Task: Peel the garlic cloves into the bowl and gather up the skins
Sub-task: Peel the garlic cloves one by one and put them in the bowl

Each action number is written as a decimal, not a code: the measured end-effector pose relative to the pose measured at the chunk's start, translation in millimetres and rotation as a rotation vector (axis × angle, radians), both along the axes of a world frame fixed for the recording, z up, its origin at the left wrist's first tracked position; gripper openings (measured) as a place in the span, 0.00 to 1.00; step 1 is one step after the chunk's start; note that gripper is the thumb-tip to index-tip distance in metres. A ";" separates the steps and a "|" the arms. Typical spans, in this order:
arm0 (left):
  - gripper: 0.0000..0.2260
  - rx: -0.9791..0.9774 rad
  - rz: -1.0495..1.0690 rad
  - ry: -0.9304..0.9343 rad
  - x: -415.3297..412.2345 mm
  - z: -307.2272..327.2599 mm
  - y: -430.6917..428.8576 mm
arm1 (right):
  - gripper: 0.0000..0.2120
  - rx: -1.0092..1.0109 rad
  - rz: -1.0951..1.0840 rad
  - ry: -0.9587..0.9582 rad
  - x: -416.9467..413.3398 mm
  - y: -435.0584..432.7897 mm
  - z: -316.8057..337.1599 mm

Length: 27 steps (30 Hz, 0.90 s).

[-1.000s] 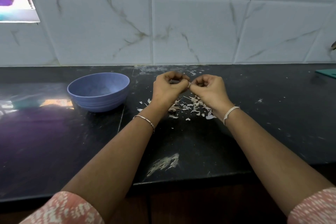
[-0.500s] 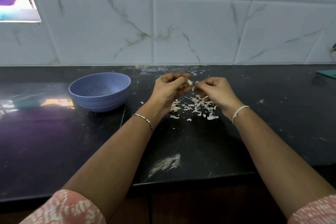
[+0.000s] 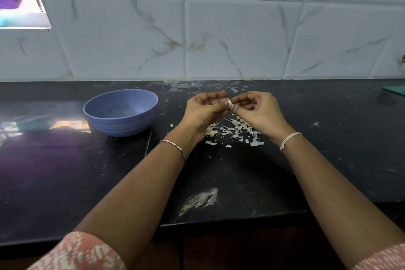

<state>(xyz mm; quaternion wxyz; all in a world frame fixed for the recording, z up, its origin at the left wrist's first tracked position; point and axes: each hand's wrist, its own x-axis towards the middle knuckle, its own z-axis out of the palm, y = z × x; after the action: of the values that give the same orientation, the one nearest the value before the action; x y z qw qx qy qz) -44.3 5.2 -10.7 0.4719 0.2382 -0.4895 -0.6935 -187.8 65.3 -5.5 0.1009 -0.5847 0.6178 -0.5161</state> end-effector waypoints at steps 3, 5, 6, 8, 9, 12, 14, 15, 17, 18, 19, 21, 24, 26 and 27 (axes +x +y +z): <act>0.10 -0.015 0.009 -0.021 -0.2 -0.6 -0.3 | 0.04 -0.018 -0.052 0.026 4.4 1.0 -0.3; 0.10 -0.049 0.009 -0.059 0.1 -1.0 0.5 | 0.04 -0.031 -0.078 0.036 5.6 0.7 -0.2; 0.10 -0.087 0.015 -0.096 0.2 -1.1 1.2 | 0.04 -0.036 -0.094 0.038 5.5 0.4 -0.4; 0.11 -0.194 0.046 -0.189 -0.4 -2.0 2.3 | 0.03 -0.040 -0.121 0.029 5.1 -0.6 -1.1; 0.11 -0.252 0.078 -0.239 -0.8 -2.4 2.8 | 0.03 -0.038 -0.123 0.017 5.1 -1.0 -1.5; 0.09 -0.433 0.222 -0.447 -2.9 -3.1 1.6 | 0.04 -0.035 -0.125 -0.013 5.3 -2.9 -2.8; 0.07 -0.562 0.294 -0.582 -4.4 -4.9 1.9 | 0.04 -0.040 -0.134 -0.032 4.6 -3.4 -3.1; 0.06 -0.618 0.320 -0.626 -5.3 -6.2 2.2 | 0.04 -0.040 -0.136 -0.038 4.2 -3.1 -2.8; 0.06 -0.679 0.352 -0.661 -6.9 -7.9 2.8 | 0.04 -0.045 -0.140 -0.041 3.9 -2.7 -2.6; 0.06 -0.682 0.358 -0.662 -7.8 -8.5 2.9 | 0.04 -0.050 -0.141 -0.041 4.0 -2.6 -2.8; 0.05 -0.677 0.361 -0.657 -8.5 -8.8 3.1 | 0.04 -0.057 -0.141 -0.039 4.3 -2.4 -2.8; 0.04 -0.664 0.367 -0.650 -9.3 -8.0 3.7 | 0.04 -0.063 -0.145 -0.024 5.0 -2.6 -2.8; 0.03 -0.629 0.379 -0.633 -9.0 -6.4 4.2 | 0.04 -0.064 -0.151 -0.015 6.1 -3.0 -3.0; 0.04 -0.613 0.386 -0.632 -8.3 -5.2 3.7 | 0.04 -0.058 -0.146 -0.022 6.1 -3.0 -3.1; 0.04 -0.612 0.384 -0.635 -8.1 -4.9 3.4 | 0.03 -0.048 -0.142 -0.021 5.9 -2.7 -3.1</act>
<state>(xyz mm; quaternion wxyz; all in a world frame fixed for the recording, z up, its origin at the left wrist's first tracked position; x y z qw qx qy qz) -52.4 8.6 -15.6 0.4672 0.3746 -0.7380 -0.3109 -181.9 62.6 -8.6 0.0564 -0.5359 0.6442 -0.5427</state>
